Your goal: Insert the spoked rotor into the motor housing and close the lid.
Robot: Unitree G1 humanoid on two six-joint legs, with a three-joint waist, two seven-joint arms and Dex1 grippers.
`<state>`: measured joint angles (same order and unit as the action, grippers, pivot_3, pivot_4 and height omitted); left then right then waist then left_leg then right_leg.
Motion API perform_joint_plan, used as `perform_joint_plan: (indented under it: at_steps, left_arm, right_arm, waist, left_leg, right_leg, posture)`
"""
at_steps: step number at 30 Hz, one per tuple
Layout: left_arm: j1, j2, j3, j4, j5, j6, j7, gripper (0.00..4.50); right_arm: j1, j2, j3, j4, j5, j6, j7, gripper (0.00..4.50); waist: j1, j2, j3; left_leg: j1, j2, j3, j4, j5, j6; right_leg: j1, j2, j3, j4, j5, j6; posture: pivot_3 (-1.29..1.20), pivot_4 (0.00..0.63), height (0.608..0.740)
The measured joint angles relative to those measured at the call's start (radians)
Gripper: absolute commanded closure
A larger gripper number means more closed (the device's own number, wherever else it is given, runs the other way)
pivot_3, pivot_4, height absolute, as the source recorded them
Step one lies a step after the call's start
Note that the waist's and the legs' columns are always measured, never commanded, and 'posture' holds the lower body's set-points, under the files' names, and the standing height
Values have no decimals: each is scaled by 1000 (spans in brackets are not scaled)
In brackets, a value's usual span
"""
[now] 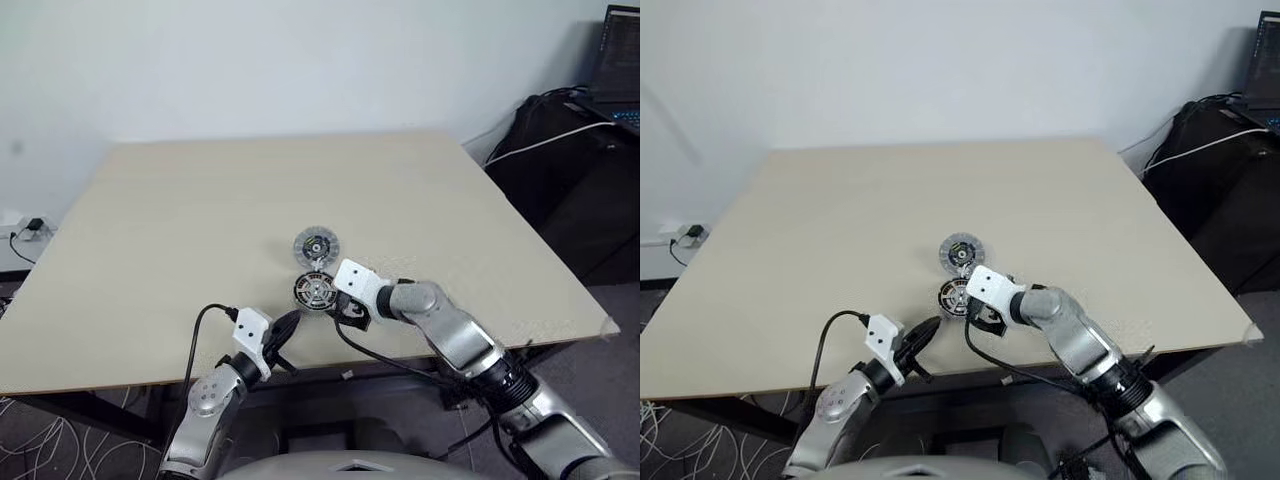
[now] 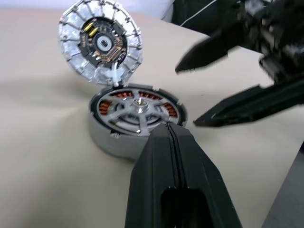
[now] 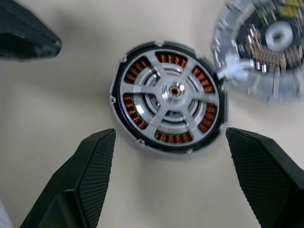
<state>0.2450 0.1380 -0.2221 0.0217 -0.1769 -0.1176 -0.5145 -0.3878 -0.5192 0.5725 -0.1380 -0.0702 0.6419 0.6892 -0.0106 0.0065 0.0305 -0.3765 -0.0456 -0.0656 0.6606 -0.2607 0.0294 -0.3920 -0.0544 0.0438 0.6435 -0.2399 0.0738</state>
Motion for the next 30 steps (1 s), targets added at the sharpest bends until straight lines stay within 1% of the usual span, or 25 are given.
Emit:
perform_joint_plan:
  at_steps: [4, 8, 11, 16, 20, 24, 30]
  left_arm:
    - [3, -1, 8, 0, 0, 0, 6, 4500]
    - [7, -4, 9, 0, 0, 0, 12, 4500]
    - [12, -8, 11, 0, 0, 0, 13, 4500]
    - [19, -9, 14, 0, 1, 0, 15, 4500]
    - [23, -13, 15, -1, 1, 0, 20, 4500]
    - [26, -17, 15, -1, 1, 0, 26, 4500]
    - [27, -18, 15, -1, 1, 0, 32, 4500]
  right_arm:
    - [-68, -15, 113, 61, -62, -53, 109, 501]
    - [-120, -12, 183, 125, -115, -109, 188, 501]
    - [-161, 5, 205, 169, -155, -152, 228, 501]
    - [-196, 51, 206, 236, -194, -199, 255, 501]
    - [-216, 63, 207, 273, -221, -236, 279, 501]
    - [-228, 76, 206, 297, -248, -268, 297, 1322]
    - [-237, 84, 205, 312, -276, -297, 337, 3206]
  waist:
    - [1, 0, 0]
    - [1, 0, 0]
    - [-1, -1, 0]
    - [0, -1, 0]
    - [1, -1, 0]
    - [0, 0, 0]
    - [0, 0, 0]
  left_leg:
    - [0, 0, 0, 0, 0, 0]
    - [0, 0, 0, 0, 0, 0]
    - [0, 0, 0, 0, 0, 0]
    - [0, 0, 0, 0, 0, 0]
    - [0, -1, 0, 0, 0, 0]
    - [0, -1, 0, 0, 0, 0]
    - [0, -1, 0, 0, 0, 0]
  right_leg:
    - [0, 0, 0, 0, 1, -2]
    - [0, 0, 0, 0, 2, -2]
    - [0, 0, 0, 0, 1, -2]
    - [0, 0, 0, 0, 3, -5]
    - [0, 0, 0, 0, 4, -5]
    - [0, 0, 0, 0, 4, -5]
    - [0, 0, 0, 0, 4, -5]
  posture:
    - [0, 0, 740]
    - [0, 0, 740]
    - [0, 0, 740]
    - [0, 0, 740]
    - [0, 0, 740]
    - [0, 0, 740]
    - [0, 0, 740]
